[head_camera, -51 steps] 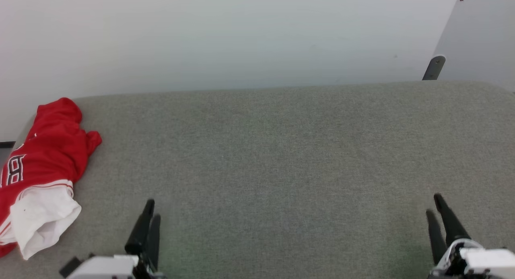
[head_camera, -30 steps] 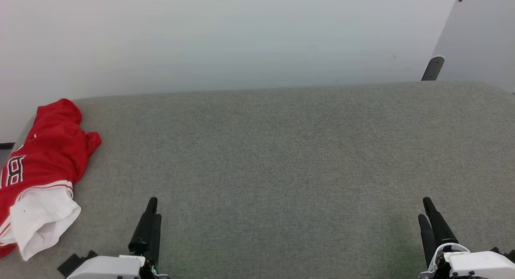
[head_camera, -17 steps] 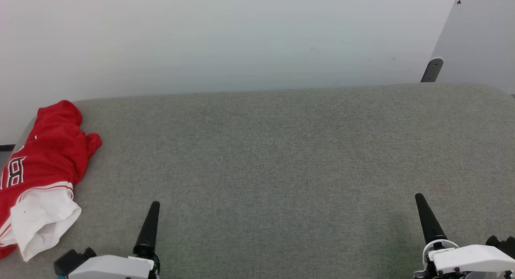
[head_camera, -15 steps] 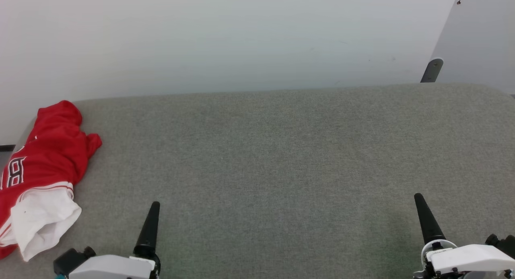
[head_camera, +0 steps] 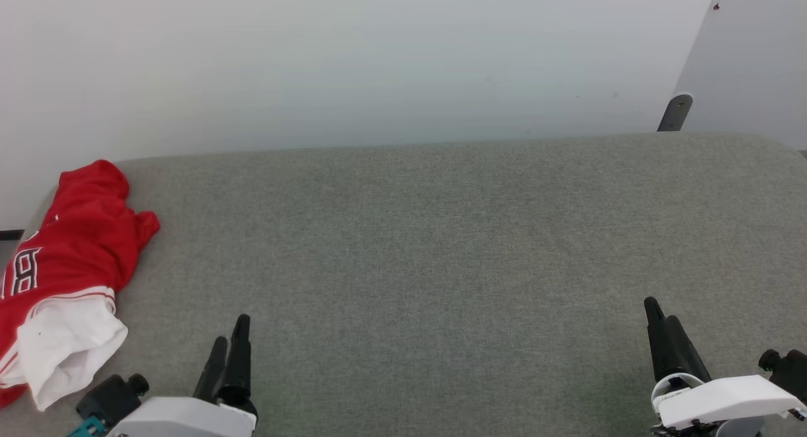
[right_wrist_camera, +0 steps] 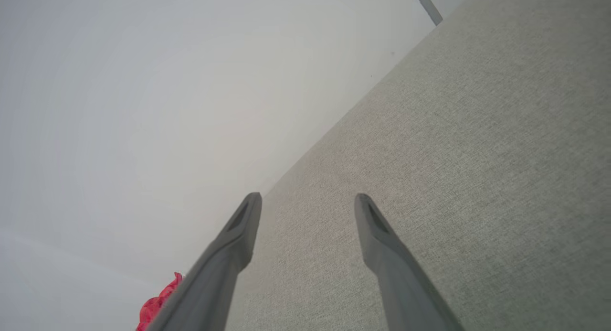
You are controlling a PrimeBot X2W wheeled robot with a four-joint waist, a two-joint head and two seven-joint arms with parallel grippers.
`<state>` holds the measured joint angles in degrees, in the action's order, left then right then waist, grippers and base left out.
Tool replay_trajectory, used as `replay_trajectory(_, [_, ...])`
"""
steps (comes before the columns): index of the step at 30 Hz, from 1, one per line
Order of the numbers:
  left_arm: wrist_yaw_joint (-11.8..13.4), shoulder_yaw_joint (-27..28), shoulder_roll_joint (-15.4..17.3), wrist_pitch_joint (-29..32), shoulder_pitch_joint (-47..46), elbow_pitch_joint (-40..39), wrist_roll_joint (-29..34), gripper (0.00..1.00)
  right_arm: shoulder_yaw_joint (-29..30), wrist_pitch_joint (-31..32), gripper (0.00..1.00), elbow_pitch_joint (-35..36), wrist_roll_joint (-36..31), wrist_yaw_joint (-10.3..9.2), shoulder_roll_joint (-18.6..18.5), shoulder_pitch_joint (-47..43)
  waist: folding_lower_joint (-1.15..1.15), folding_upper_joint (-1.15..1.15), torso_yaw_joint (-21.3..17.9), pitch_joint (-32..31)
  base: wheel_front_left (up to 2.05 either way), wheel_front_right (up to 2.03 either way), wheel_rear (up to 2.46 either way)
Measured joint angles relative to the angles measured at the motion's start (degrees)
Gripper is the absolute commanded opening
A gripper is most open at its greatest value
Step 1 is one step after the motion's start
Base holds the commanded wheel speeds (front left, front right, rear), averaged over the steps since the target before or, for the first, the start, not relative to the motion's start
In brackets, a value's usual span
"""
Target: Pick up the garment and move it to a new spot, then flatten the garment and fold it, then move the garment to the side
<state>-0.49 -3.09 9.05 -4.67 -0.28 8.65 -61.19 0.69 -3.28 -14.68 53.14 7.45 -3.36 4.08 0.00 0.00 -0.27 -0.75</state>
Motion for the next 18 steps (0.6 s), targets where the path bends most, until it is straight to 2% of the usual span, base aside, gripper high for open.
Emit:
replay_trajectory(8, [0.5,0.0,0.2,-1.4,0.8,-1.7,9.3,1.00,0.3,-0.6,1.00,0.9,-7.4,0.00,0.3,0.0,0.00,0.00,-0.1,-0.1,0.00,0.00,0.00])
replay_trajectory(18, [0.0,0.4,0.1,-3.0,1.6,-2.9,17.6,1.00,0.1,-1.8,1.00,1.6,-14.4,0.00,0.4,0.0,0.00,0.00,-0.1,-0.2,0.00,0.00,0.00])
